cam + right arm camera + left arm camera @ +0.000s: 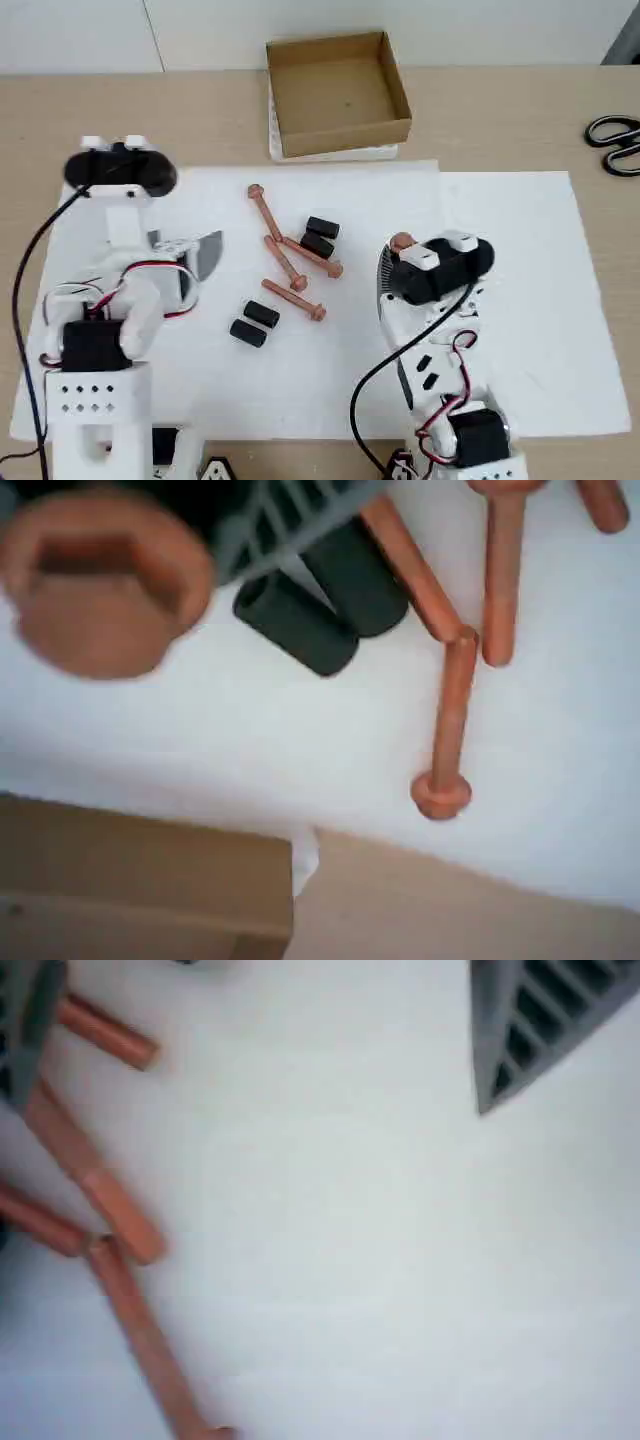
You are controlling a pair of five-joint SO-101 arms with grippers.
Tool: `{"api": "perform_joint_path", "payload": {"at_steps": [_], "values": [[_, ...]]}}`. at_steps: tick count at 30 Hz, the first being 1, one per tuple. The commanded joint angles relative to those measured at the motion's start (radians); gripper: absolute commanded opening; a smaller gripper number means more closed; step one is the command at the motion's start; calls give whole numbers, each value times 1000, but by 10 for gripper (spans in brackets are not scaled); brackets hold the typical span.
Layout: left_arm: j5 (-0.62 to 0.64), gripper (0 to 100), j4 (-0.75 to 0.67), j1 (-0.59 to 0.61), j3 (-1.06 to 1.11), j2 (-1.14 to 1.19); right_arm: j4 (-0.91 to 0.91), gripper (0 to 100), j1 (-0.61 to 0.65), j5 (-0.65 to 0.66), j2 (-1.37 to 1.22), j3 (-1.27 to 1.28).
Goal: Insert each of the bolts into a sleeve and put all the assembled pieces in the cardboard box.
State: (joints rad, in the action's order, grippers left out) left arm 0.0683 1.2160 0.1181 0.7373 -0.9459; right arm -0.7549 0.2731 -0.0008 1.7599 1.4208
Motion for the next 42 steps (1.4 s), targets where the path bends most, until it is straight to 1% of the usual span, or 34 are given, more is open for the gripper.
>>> {"api": "perform_joint_path", "payload": {"at_steps": [1, 4, 9, 14, 17, 22, 27, 30, 34, 38, 42], "values": [[-38, 272, 0, 69, -58, 14, -47, 3, -21, 2, -105, -218], [-40, 272, 5, 101, -81, 66, -42, 3, -21, 2, -306, -393], [-37, 272, 0, 164, -93, 175, 58, 3, -33, 2, -750, -726], [-37, 272, 2, 227, -91, 198, 170, 3, -74, 2, -1214, -1097], [-37, 272, 5, 233, -87, 198, 199, 3, -93, 2, -1497, -1343], [-35, 271, 6, 233, -85, 198, 189, 3, -111, 2, -1965, -1763], [-35, 270, 6, 233, -85, 199, 189, 3, -122, 2, -2361, -2130], [-35, 270, 6, 233, -85, 199, 188, 3, -119, 2, -2534, -2308], [-35, 269, 6, 233, -85, 201, 188, 3, -108, 2, -2694, -2480], [-35, 269, 6, 232, -85, 201, 188, 4, -102, 3, -2790, -2570], [-35, 269, 6, 232, -85, 201, 188, 4, -104, 3, -2839, -2608]]}}
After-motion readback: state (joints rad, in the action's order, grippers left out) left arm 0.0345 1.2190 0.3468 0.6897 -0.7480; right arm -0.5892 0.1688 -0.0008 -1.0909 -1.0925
